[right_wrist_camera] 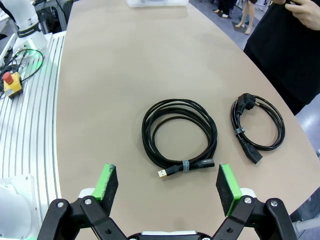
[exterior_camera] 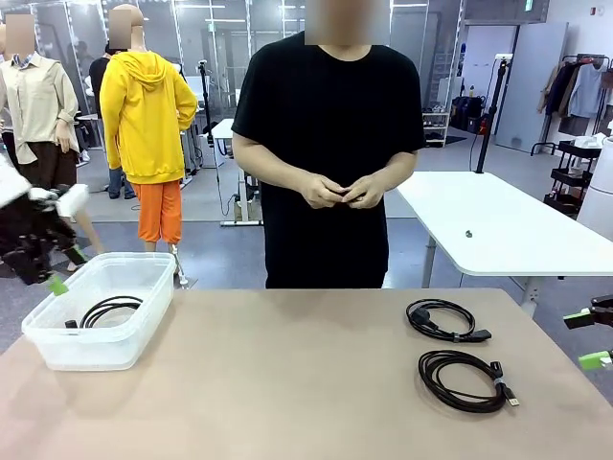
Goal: Organize and store the cables.
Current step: Place the Power Cable into the Organizing box.
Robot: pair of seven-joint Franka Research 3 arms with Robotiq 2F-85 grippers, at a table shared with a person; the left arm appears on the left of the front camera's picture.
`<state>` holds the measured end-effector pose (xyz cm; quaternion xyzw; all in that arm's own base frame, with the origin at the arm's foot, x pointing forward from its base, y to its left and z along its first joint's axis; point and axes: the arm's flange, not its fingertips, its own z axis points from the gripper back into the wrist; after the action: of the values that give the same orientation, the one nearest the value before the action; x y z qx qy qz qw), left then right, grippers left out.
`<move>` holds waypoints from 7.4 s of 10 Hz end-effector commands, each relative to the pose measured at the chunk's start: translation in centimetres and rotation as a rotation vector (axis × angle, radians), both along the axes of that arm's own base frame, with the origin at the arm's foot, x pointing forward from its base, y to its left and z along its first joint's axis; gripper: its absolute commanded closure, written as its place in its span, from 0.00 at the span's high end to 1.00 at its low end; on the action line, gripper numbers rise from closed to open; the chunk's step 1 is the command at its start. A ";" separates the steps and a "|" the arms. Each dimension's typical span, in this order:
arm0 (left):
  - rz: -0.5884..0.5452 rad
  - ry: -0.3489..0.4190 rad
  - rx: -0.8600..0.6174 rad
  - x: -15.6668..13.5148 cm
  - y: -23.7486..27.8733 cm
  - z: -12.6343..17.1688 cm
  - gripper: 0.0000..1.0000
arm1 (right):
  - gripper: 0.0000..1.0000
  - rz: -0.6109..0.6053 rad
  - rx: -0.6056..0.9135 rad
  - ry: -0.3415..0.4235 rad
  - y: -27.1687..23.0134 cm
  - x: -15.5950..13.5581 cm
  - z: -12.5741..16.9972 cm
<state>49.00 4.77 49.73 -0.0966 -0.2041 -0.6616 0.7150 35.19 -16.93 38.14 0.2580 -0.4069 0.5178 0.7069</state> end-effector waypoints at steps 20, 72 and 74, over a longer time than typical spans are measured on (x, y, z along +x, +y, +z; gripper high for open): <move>0.037 -0.110 -0.391 -13.9 4.7 -3.9 1.00 | 1.00 -0.003 0.009 -0.019 0.2 0.0 0.0; 0.037 -0.110 -0.391 -13.9 4.7 -3.9 1.00 | 0.00 0.067 -0.860 0.110 22.5 20.5 3.0; 0.037 -0.110 -0.391 -13.9 4.7 -3.9 1.00 | 0.00 0.061 -0.829 0.073 22.4 19.0 3.5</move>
<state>34.98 9.51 45.75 -0.1930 -0.3682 -0.6015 0.6822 55.29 5.70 41.91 -0.0194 -0.1082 0.6524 0.7498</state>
